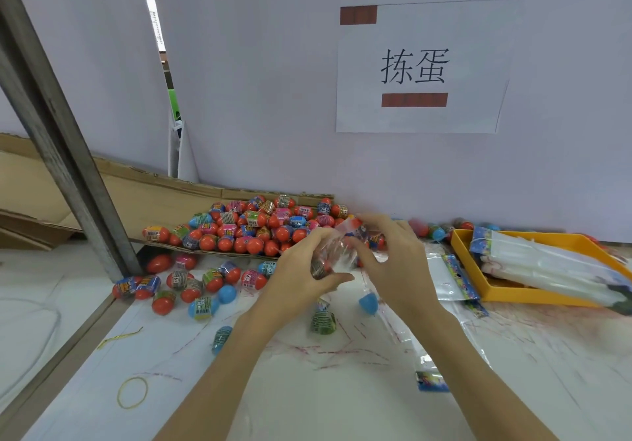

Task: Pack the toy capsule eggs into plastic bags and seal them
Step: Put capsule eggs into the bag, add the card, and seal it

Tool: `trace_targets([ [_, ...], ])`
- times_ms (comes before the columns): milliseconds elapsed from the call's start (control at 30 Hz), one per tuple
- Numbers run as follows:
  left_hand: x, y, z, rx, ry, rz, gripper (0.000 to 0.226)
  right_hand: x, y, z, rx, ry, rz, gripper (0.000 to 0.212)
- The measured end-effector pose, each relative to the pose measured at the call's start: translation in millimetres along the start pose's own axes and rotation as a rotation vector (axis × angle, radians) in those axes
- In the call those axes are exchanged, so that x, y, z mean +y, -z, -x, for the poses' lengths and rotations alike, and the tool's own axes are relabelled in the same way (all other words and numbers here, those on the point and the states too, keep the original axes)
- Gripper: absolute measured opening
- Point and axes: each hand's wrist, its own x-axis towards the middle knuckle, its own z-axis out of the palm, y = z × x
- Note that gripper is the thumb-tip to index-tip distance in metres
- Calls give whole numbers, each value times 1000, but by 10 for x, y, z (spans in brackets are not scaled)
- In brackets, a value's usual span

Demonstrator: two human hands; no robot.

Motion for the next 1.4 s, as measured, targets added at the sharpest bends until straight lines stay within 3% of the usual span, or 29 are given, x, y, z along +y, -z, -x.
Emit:
trace_targets([
  [167, 23, 3, 4, 7, -17, -18, 67, 20, 3, 19, -76, 152, 89, 44],
  [333, 15, 7, -3, 2, 18, -18, 72, -10, 51, -22, -28, 69, 16, 29],
  [567, 25, 0, 3, 15, 20, 17, 70, -36, 44, -13, -36, 154, -8, 28],
  [833, 12, 2, -5, 45, 36, 7, 73, -106, 55, -9, -278, -12, -230, 35],
  [967, 35, 10, -1, 31, 14, -2, 74, -134, 55, 13, -263, -81, -364, 30],
  [1100, 52, 26, -3, 50, 3, 12, 72, -142, 30, -1, -214, -43, -235, 36],
  [1233, 42, 32, 10, 37, 14, 73, 56, -112, 26, 18, -276, -55, -346, 33],
  [1400, 46, 29, 14, 25, -30, 34, 59, -140, 20, 21, -332, -88, -423, 27],
])
